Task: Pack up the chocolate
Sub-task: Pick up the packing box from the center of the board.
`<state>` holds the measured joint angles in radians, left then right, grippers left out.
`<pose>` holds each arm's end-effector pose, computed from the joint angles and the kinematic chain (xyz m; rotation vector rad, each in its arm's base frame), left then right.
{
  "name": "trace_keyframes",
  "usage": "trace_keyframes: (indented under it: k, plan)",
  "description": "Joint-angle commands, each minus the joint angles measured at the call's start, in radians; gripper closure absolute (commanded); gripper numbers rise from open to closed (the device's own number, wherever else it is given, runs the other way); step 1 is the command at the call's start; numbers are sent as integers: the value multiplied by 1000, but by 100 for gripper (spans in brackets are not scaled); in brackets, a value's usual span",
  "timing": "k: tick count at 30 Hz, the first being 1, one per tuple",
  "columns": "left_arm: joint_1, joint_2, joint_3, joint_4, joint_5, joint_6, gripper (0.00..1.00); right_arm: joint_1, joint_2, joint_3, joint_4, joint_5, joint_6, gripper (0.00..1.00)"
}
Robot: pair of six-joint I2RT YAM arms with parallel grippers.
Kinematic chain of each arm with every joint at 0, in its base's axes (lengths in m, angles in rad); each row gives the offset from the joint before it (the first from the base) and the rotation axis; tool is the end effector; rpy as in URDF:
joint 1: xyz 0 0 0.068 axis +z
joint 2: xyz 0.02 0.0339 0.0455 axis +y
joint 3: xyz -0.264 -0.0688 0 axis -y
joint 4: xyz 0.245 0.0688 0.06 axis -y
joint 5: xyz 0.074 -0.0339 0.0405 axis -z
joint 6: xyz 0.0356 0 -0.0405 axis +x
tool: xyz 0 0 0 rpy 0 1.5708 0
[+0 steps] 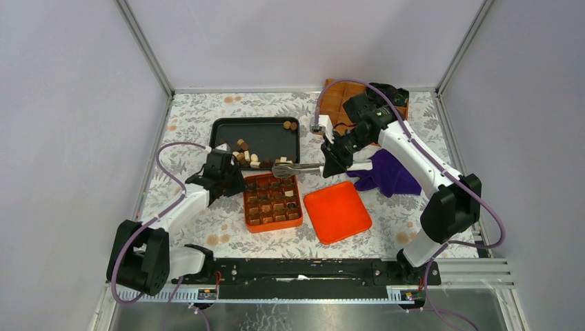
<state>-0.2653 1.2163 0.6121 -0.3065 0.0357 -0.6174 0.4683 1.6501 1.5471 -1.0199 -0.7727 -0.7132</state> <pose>0.2228 -0.0619 0.1847 -0.4277 2.4924 -0.4109 0.2867 0.1729 0.3215 -1.5596 1.9163 0.9249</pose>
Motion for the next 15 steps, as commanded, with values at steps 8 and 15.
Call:
trace_keyframes:
  k: [8, 15]
  plan:
    - [8, 43, 39, 35, -61, 29, 82, -3, -88, -38, -15, -68, -18, 100]
    - [8, -34, 24, 54, -84, 33, 100, -4, -89, 4, -93, -65, -72, 100]
